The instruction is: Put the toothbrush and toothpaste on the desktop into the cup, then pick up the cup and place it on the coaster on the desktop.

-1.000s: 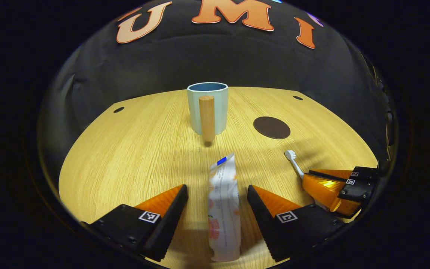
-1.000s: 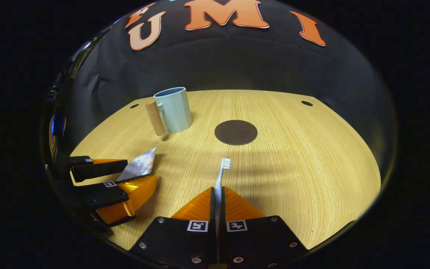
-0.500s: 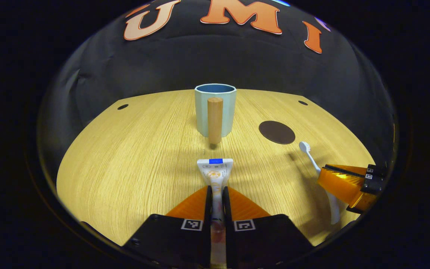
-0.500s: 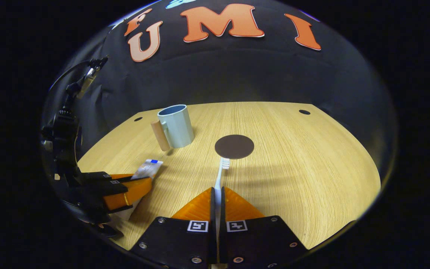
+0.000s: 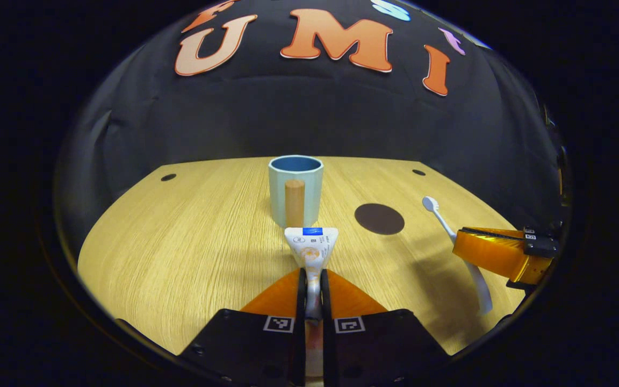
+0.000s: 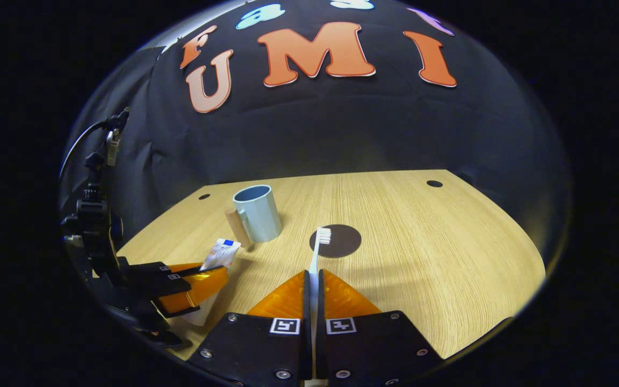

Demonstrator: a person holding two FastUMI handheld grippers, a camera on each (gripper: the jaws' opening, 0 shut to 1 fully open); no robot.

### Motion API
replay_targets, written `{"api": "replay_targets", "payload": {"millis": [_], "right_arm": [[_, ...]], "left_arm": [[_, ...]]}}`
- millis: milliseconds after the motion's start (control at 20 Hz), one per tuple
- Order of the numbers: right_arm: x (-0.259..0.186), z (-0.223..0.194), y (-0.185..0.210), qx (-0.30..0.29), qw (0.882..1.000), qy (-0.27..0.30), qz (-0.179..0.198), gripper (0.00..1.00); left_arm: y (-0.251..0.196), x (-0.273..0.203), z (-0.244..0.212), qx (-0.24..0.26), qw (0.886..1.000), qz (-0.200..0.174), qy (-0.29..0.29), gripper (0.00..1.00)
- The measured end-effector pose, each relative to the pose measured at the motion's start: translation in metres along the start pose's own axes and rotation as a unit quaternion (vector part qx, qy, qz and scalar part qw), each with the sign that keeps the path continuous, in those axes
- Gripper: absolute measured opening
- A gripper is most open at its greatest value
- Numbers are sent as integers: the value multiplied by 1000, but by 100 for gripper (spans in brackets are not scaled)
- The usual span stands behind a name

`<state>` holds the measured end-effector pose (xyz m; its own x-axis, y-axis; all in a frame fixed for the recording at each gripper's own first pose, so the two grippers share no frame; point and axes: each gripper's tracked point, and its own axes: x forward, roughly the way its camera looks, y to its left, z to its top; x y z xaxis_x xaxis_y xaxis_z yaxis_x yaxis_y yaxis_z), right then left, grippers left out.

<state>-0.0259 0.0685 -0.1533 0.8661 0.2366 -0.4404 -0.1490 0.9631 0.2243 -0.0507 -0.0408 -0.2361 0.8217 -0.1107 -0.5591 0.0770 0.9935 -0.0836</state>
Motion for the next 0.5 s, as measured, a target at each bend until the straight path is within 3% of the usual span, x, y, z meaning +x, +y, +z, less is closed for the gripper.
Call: {"api": "replay_targets", "payload": {"millis": [200,500], "right_arm": [[-6,19,-4,5,1000,-24,1,4],[-7,23,-9,11,999,-30,-5,4]], "left_arm": [[-2,-6,8,1,999,-23,-37,12],[-4,-3,5,-9,998,-56,-40,7]]}}
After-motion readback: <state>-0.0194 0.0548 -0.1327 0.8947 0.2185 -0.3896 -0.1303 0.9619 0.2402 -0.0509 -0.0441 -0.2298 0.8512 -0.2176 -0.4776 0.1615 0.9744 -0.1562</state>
